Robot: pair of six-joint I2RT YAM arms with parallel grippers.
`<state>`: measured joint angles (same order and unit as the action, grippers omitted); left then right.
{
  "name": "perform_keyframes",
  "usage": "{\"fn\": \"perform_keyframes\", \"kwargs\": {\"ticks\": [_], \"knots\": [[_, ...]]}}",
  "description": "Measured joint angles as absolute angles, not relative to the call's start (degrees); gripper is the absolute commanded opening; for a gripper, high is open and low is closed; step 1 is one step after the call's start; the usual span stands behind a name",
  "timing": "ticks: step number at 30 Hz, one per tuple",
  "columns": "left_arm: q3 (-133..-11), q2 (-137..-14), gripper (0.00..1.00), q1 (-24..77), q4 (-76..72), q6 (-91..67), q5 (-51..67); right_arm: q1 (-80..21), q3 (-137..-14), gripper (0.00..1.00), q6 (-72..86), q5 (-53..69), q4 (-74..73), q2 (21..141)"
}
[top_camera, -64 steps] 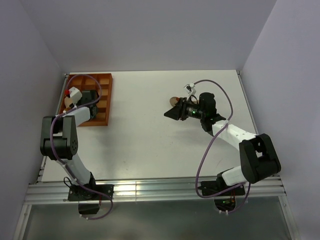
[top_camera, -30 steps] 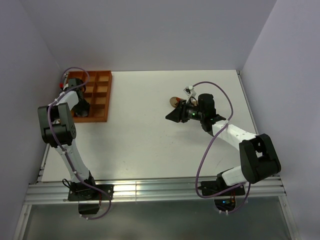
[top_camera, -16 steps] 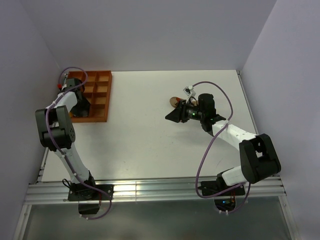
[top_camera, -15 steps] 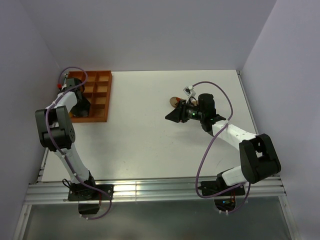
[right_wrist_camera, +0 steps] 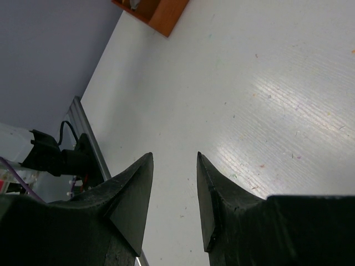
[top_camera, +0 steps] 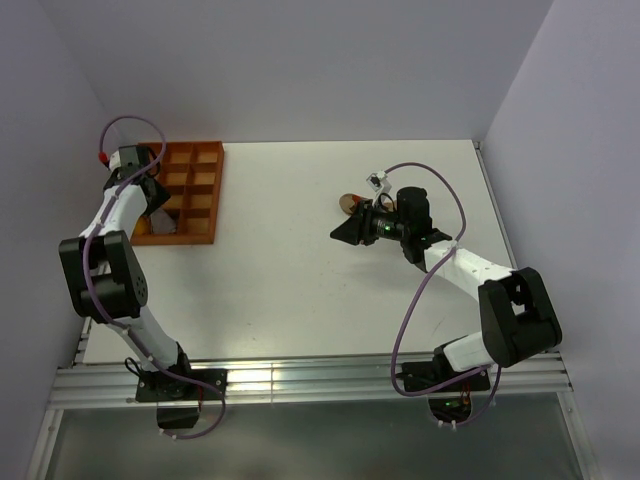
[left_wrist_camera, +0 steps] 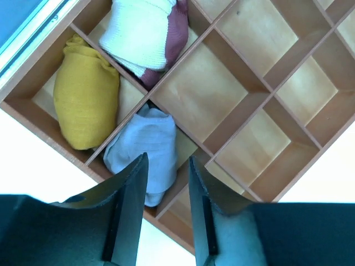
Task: Roll the socks
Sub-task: Place the sock in the storage box.
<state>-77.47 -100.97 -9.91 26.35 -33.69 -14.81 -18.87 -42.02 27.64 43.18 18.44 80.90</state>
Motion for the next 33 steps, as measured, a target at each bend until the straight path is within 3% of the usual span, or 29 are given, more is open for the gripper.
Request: {"fn": "perform_keyframes", "kwargs": {"ticks": [4, 7, 33], "knots": [[-77.5, -101.6, 0.30, -9.9, 24.7, -33.7, -15.1, -18.9, -42.0, 0.45, 27.7, 43.2, 18.4, 80.9], [-77.5, -103.0, 0.28, -10.1, 23.0, -33.6, -15.1, -18.9, -42.0, 0.45, 27.7, 43.3, 18.4, 80.9], [-74.5, -109.8, 0.24, -12.4, 17.2, -33.5, -16.4, -18.9, -42.0, 0.44, 28.7, 44.9, 19.8, 81.1]]}}
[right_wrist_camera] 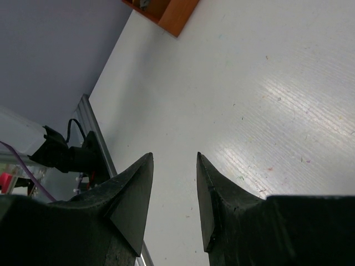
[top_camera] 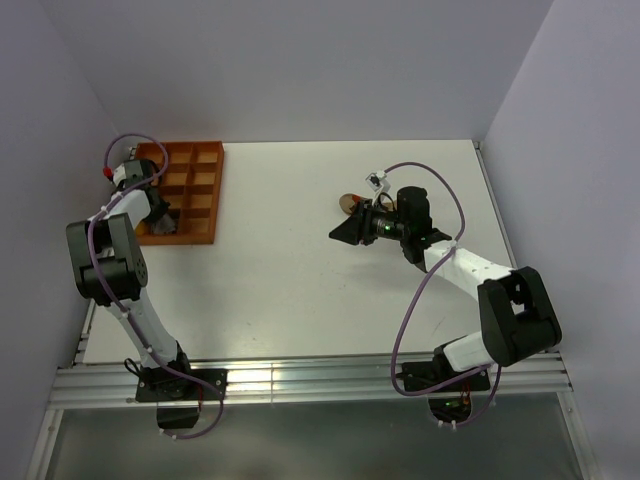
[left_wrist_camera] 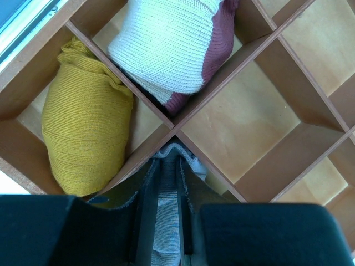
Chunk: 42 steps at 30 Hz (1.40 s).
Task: Roll the socks
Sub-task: Place the sock in the storage box, then adjust the sock at the center of the board.
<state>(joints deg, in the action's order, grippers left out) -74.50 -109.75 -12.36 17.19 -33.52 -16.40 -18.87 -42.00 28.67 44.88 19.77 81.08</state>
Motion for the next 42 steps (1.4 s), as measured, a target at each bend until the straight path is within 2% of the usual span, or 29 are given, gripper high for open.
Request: {"fn": "perform_keyframes", "kwargs": {"ticks": [3, 9, 17, 18, 22, 23, 25, 27, 28, 30, 34, 37, 42], "knots": [[-75.3, -110.2, 0.25, -12.4, 18.1, -33.5, -16.4, -18.9, -42.0, 0.44, 28.7, 45.1, 19.8, 81.3], [-75.5, -109.3, 0.38, -12.4, 19.3, -34.0, -15.8, -18.9, -42.0, 0.44, 28.4, 45.2, 19.4, 81.3], [-77.3, -100.9, 0.64, -12.4, 25.1, -35.4, -12.0, -18.9, -43.7, 0.45, 25.5, 41.5, 13.2, 81.1], [-77.7, -99.2, 0.71, -12.3, 25.3, -35.6, -11.5, -18.9, -44.4, 0.45, 24.9, 40.2, 11.8, 80.9], [-78.2, -89.8, 0.85, -12.2, 25.1, -36.2, -9.3, -18.9, -46.8, 0.47, 22.9, 33.5, 6.5, 78.8], [-78.2, -87.4, 0.92, -12.2, 25.1, -36.4, -8.6, -18.9, -47.9, 0.48, 22.5, 30.9, 4.7, 78.2], [-77.3, -82.0, 0.97, -12.2, 24.1, -36.5, -7.0, -18.9, -50.5, 0.51, 21.9, 25.9, 1.2, 77.7], [-75.0, -76.5, 0.98, -12.2, 23.4, -36.6, -5.6, -18.9, -53.3, 0.60, 21.5, 20.8, -1.8, 77.7], [-73.6, -73.8, 0.99, -12.2, 22.7, -36.6, -5.0, -18.9, -54.6, 0.68, 21.4, 18.0, -3.4, 77.7], [-69.6, -67.9, 0.99, -12.2, 22.0, -36.6, -3.8, -18.8, -56.7, 0.73, 21.2, 13.0, -6.1, 77.9], [-63.7, -60.0, 0.97, -10.2, 22.2, -35.2, -3.9, -17.7, -62.8, 0.70, 21.1, 4.9, -12.1, 81.7], [-60.5, -58.2, 0.95, -4.7, 21.6, -33.1, -5.4, -15.9, -68.2, 0.66, 21.1, 2.0, -16.4, 87.3], [-54.4, -56.8, 0.95, 2.3, 21.8, -30.4, -6.5, -10.9, -73.2, 0.64, 21.5, -2.3, -22.9, 96.0]]}}
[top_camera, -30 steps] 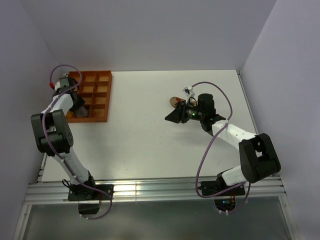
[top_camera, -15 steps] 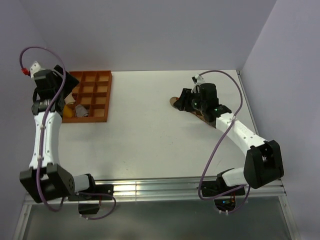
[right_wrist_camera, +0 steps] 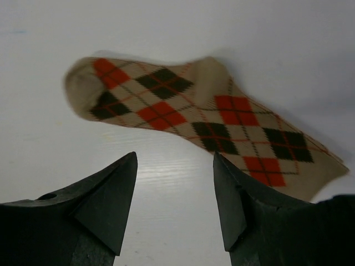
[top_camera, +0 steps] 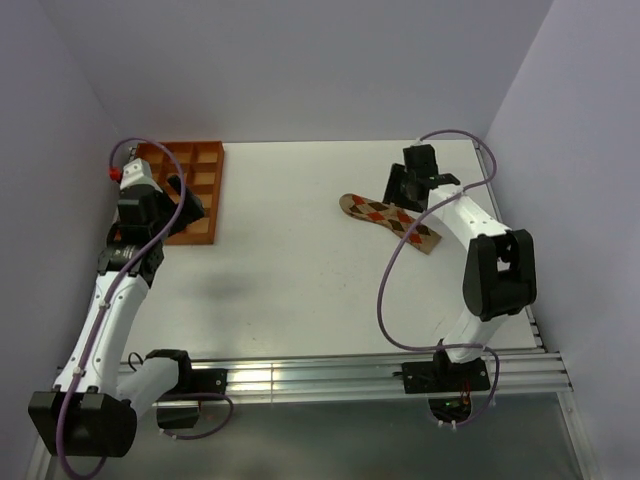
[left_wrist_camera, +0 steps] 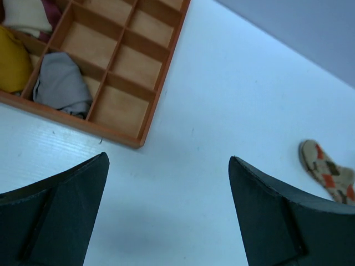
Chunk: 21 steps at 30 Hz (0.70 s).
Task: Roll the socks
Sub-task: Adjust the sock at the center of the board.
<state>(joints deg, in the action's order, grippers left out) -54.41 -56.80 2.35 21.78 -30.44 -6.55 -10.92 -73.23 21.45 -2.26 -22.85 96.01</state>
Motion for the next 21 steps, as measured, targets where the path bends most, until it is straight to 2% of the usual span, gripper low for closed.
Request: {"fn": "perform_keyframes", "kwargs": {"ticks": [7, 21], "knots": [[-52.0, -56.7, 0.94, 6.8, 21.9, -28.2, -9.6, -5.2, -72.9, 0.63, 21.6, -5.1, -31.4, 99.1], [-52.0, -56.6, 0.93, 9.7, 21.7, -27.6, -11.3, -0.2, -69.3, 0.59, 21.5, -2.5, -32.4, 106.3]]}}
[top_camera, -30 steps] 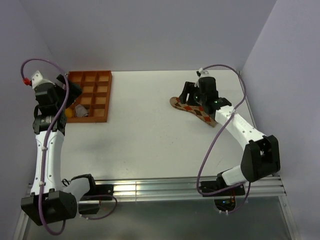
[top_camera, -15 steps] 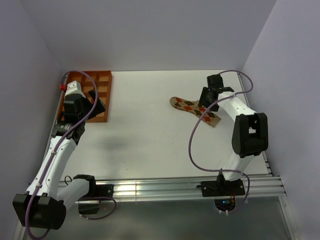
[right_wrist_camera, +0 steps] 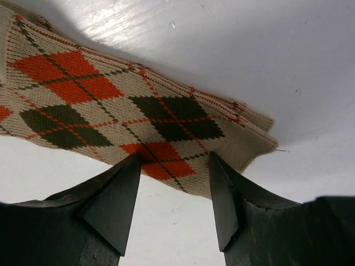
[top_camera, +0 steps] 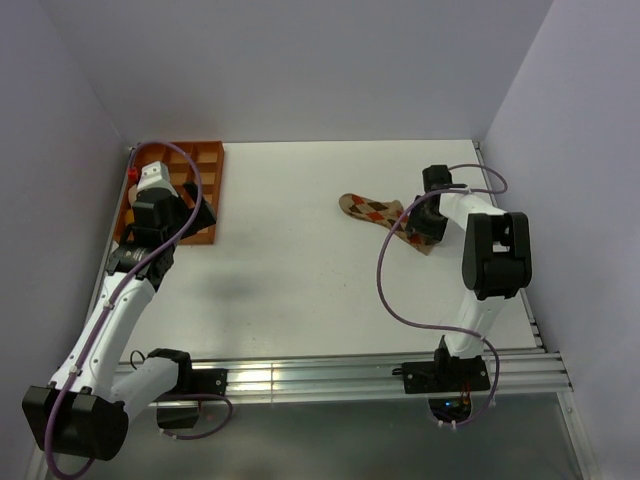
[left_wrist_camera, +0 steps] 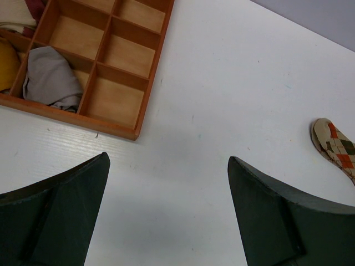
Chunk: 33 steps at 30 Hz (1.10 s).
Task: Roll the socks
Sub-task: Adjust the sock at the center of the board.
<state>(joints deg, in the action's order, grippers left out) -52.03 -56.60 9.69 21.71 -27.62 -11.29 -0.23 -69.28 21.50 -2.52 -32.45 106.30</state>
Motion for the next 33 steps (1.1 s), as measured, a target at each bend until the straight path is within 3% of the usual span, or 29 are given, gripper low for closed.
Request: {"fn": "perform_keyframes", "kwargs": {"ticks": [10, 23, 33], "knots": [[-52.0, -56.6, 0.93, 9.7, 21.7, -27.6, -11.3, -1.6, -69.3, 0.56, 22.7, 0.2, -33.0, 106.2], [-52.0, -56.6, 0.92, 9.9, 21.7, -27.4, -11.5, -21.8, -68.0, 0.52, 33.7, 3.4, -33.2, 104.4], [-52.0, -56.0, 0.93, 10.0, 21.7, -26.8, -12.0, -33.8, -84.2, 0.51, 37.7, 6.8, -32.4, 115.0]]}}
